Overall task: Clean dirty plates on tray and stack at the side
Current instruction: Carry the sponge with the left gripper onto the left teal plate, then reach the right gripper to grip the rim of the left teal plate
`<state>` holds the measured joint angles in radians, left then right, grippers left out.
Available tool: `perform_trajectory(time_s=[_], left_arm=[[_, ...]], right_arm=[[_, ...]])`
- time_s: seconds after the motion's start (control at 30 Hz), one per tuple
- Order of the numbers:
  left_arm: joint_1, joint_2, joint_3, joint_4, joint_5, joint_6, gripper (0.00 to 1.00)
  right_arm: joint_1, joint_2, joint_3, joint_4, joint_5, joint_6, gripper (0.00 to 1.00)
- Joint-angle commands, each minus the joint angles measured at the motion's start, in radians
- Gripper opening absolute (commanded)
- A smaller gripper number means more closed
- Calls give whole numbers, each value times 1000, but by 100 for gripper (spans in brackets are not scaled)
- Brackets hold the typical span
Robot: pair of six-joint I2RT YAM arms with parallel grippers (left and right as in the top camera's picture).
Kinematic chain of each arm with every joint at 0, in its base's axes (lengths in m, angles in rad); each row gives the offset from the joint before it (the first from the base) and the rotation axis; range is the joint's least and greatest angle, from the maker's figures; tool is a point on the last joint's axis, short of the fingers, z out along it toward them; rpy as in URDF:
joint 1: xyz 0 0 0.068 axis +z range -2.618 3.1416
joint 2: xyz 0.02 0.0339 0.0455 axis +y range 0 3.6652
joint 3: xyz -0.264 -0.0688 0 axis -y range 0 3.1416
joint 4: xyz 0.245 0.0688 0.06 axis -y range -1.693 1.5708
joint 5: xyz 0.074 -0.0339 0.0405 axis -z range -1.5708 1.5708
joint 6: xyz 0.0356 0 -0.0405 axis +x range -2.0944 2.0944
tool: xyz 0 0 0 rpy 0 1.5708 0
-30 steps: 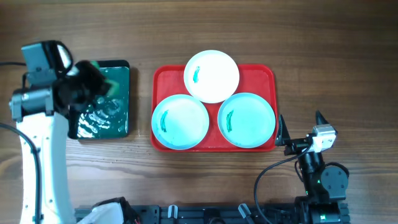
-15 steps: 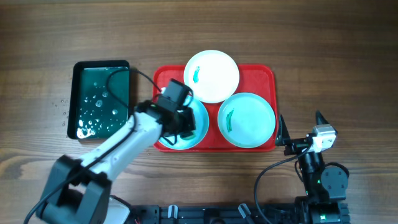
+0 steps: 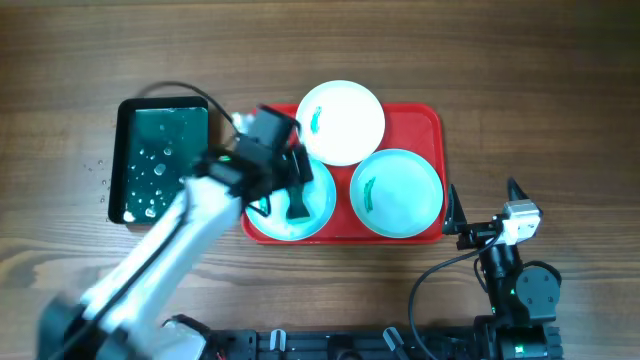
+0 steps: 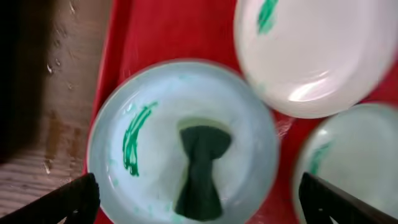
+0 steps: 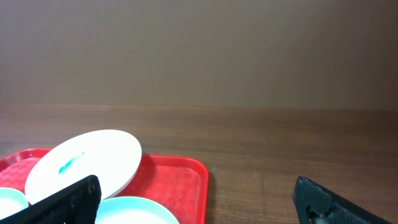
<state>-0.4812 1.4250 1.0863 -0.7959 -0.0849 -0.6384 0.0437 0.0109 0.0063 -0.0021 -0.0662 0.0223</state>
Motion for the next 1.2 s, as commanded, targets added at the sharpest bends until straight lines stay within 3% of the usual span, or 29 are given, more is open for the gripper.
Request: perform_trajectory(time_s=[0.0,0.1,0.13,0.2,0.27,0.37,0.4,0.47,0.53,0.6,0.7,0.8,0.87,0.93,1.0,1.07,1.17], left_arm=[[88,-219,49,-83,-13,-5,100],[166,-351,49,-197,-3,-6,100],[182,-374,49,-229,-3,-6,100],[201,-399,49,-270,-3,-5,100],[204,-401,49,-291,-3,-6,100],[204,-384,46,-303,-3,-6,100],[204,-379,46,-309,-3,-6,100],[204,-364,46,-322,-3,-6,100],[204,-353,46,-324,-3,-6,100],[204,-344,46,-324,-2,-6,100],[204,-342,46,-324,-2,-6,100],[204,-342,46,-323,-2,-6,100],[204,-342,46,-323,-2,-6,100],[204,-342,46,-323,-2,-6,100],[204,-342,46,-323,17,-6,100],[204,-342,46,-323,43,-6,100],[204,-342,46,-320,42,-6,100]], right_arm=[[-6,-7,-1,3,8,10,100],[-6,-7,-1,10,-4,22,99],[-6,-7,-1,25,-62,84,100],[-6,-7,-1,35,-288,324,100],[-6,-7,-1,38,-558,690,100],[-6,-6,-1,55,-544,1150,100],[-6,-6,-1,114,-557,1244,100],[-6,-4,17,485,-607,1214,100],[-6,19,121,470,-584,1200,99],[-6,114,358,217,-596,1004,99],[-6,433,875,-471,-549,539,100],[-6,842,1365,-1097,-502,245,100],[-5,1028,1536,-1286,-524,247,96],[5,1134,1561,-1299,-631,240,91],[47,1216,1544,-1282,-640,200,79],[159,1312,1539,-1276,-510,198,64],[341,1430,1539,-1210,-242,311,64]])
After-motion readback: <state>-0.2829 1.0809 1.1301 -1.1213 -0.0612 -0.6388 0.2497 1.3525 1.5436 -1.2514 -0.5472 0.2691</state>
